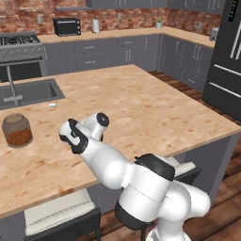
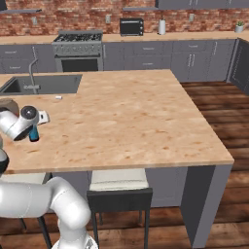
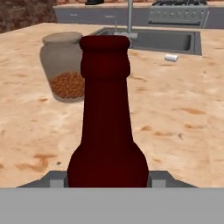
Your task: Open the cabinet directly in front. Then move the beer and the mug to the dining counter with the jar on it.
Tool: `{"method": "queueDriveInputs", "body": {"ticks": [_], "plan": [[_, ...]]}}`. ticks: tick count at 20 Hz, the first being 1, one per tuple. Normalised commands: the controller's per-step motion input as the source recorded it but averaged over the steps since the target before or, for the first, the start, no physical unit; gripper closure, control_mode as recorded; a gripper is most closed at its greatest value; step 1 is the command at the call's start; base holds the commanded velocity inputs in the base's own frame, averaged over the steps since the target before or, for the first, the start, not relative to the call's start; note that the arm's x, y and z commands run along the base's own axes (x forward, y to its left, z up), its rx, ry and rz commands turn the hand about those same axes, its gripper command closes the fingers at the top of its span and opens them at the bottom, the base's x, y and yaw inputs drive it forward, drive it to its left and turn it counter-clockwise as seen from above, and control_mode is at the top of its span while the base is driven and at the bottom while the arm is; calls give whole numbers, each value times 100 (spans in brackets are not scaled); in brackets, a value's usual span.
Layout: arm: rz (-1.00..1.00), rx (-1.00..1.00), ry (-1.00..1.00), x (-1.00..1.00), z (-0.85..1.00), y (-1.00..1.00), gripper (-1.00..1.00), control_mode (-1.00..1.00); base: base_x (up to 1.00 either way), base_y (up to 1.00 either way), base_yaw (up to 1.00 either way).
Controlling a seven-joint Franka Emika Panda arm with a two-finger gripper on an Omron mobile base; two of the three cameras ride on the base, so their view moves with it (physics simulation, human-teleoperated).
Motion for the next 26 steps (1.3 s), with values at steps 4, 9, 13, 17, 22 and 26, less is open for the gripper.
{"method": "queueDriveInputs", "body": {"ticks": [4, 9, 13, 17, 22, 26], "plan": [[0, 0, 0, 0, -4, 0, 100, -100, 0, 0, 0], [1, 9, -19, -34, -31, -19, 100, -100, 0, 0, 0], [0, 7, -22, -21, -9, -8, 100, -100, 0, 0, 0], [0, 2, -1, 0, 0, 0, 100, -100, 0, 0, 0], [0, 0, 0, 0, 0, 0, 100, -100, 0, 0, 0], [0, 0, 0, 0, 0, 0, -100, -100, 0, 0, 0]]}}
